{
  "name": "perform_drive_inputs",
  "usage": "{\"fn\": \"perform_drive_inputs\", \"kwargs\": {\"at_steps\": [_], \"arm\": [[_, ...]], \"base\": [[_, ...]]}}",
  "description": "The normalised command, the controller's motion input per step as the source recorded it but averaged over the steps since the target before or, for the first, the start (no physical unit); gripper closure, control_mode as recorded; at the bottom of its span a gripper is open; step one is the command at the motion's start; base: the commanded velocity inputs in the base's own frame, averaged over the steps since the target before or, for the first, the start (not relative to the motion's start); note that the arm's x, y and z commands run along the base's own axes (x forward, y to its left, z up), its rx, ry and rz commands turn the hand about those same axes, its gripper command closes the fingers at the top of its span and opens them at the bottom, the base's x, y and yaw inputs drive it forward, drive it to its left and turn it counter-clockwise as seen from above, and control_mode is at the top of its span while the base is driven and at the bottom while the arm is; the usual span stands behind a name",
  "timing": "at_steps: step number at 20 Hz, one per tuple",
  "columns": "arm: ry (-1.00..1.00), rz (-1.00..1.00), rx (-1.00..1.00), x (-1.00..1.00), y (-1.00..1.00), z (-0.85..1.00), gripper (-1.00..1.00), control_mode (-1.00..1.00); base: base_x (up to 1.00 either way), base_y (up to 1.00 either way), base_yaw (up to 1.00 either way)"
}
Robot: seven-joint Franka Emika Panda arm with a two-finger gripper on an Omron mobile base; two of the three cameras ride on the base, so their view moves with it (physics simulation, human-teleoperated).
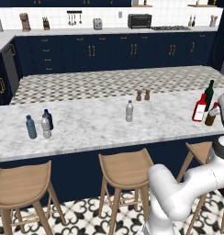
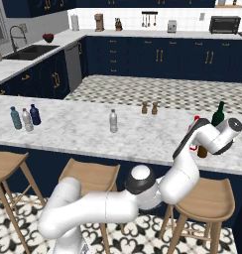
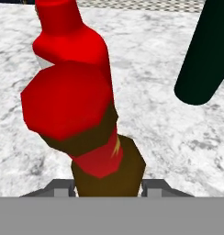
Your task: Move the plastic bottles in the middle to the plastics group, and the glass bottles in the middle to the glass group.
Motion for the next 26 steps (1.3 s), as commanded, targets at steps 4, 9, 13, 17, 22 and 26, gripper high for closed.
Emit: {"fn": "perform_drive_inputs", "kwargs": {"at_steps": [4,9,13,17,22,26], "arm": [[0.02,0.00,0.00,0.06,0.00,0.00,1.00,-1.00],[0.00,0.00,0.00,0.00,0.00,0.00,-1.00,-1.00],[0.00,0.00,0.00,0.00,0.00,0.00,-1.00,-1.00],[0.00,0.00,0.00,0.00,0.00,0.00,-1.00,-1.00],[0.00,0.00,0.00,0.00,0.00,0.00,-1.00,-1.00],[0.00,0.00,0.00,0.00,0.00,0.00,-1.00,-1.00]], "base": [[0.00,0.00,0.00],[0.00,0.00,0.00],[0.00,0.00,0.00],[0.00,0.00,0.00],[0.00,0.00,0.00],[0.00,0.00,0.00]]}}
